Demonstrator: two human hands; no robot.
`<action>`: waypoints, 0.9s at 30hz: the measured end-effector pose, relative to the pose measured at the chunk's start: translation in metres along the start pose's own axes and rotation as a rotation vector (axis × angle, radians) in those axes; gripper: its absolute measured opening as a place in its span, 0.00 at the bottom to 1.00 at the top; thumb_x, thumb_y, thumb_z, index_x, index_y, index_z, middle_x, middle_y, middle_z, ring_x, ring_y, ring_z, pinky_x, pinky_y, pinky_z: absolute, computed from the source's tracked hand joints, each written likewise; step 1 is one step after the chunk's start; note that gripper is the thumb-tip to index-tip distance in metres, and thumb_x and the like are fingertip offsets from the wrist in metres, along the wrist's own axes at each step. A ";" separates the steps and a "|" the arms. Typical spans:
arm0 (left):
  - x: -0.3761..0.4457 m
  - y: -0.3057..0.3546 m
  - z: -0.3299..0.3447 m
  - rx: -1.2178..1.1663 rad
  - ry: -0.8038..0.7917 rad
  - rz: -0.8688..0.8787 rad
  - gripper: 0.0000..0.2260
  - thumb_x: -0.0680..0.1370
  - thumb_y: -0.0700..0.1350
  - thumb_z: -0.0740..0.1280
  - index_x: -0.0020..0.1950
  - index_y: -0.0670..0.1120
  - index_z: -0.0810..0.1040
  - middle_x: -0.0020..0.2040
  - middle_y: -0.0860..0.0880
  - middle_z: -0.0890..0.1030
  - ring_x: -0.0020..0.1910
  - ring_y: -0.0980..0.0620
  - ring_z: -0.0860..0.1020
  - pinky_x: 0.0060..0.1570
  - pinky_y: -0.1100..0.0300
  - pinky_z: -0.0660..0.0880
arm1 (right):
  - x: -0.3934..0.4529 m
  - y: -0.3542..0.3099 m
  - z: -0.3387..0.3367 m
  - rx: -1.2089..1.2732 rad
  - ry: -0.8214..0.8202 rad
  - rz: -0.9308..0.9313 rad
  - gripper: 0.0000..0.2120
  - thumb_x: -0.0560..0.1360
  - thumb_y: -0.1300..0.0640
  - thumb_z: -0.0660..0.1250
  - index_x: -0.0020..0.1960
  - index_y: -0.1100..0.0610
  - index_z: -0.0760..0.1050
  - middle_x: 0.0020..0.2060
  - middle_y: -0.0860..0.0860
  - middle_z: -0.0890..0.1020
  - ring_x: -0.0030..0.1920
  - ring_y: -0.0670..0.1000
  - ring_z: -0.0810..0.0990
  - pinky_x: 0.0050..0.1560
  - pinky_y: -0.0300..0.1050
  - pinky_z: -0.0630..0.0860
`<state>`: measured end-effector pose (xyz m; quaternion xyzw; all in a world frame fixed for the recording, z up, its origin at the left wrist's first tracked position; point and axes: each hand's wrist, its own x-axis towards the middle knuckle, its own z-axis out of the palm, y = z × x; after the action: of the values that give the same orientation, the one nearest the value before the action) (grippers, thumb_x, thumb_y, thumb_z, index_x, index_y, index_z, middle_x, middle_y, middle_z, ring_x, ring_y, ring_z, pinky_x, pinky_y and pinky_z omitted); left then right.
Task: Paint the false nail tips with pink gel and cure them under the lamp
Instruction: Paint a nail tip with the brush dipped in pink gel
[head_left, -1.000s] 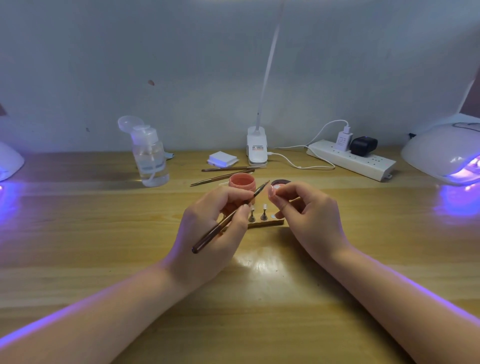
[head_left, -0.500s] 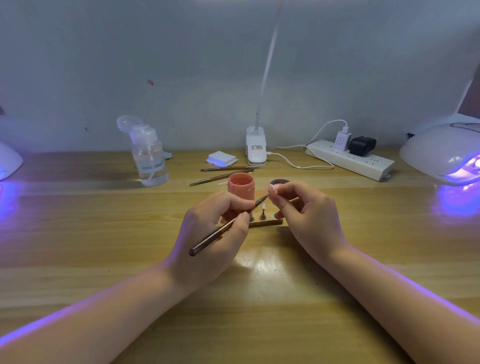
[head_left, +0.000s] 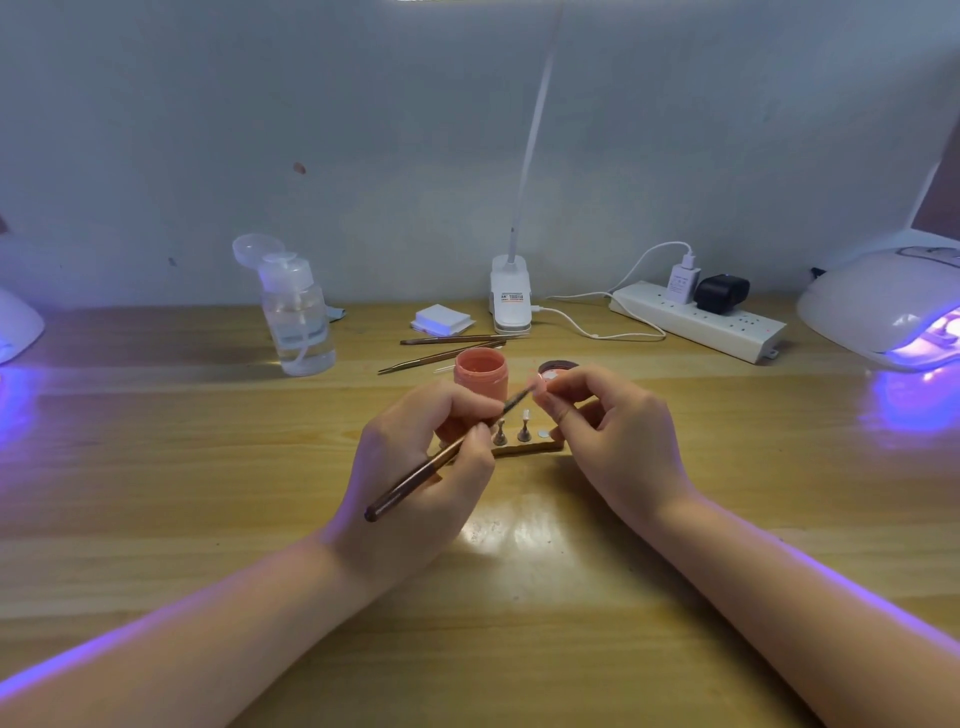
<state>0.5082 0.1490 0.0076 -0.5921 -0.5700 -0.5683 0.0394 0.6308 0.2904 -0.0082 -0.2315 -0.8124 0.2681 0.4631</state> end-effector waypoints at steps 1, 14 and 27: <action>0.001 0.000 0.001 0.011 0.003 -0.004 0.07 0.75 0.43 0.64 0.49 0.45 0.80 0.43 0.51 0.82 0.44 0.54 0.80 0.44 0.63 0.76 | 0.000 0.000 0.000 -0.004 -0.002 -0.007 0.07 0.75 0.54 0.70 0.48 0.57 0.82 0.40 0.48 0.83 0.36 0.48 0.82 0.38 0.53 0.79; 0.001 0.001 -0.001 0.003 -0.082 -0.044 0.06 0.73 0.42 0.65 0.45 0.42 0.81 0.40 0.49 0.82 0.41 0.53 0.79 0.41 0.62 0.74 | 0.000 0.002 0.000 -0.022 0.010 -0.004 0.05 0.75 0.55 0.71 0.47 0.56 0.82 0.41 0.47 0.83 0.36 0.47 0.82 0.38 0.52 0.79; 0.119 -0.015 -0.024 0.132 -0.111 -0.662 0.06 0.74 0.40 0.65 0.40 0.40 0.78 0.24 0.50 0.79 0.21 0.57 0.74 0.27 0.62 0.73 | 0.002 0.002 0.001 -0.005 -0.004 0.060 0.06 0.75 0.53 0.70 0.47 0.56 0.82 0.41 0.47 0.83 0.36 0.47 0.82 0.39 0.53 0.78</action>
<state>0.4470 0.2129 0.0926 -0.4011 -0.7681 -0.4790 -0.1401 0.6297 0.2928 -0.0088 -0.2562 -0.8067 0.2802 0.4529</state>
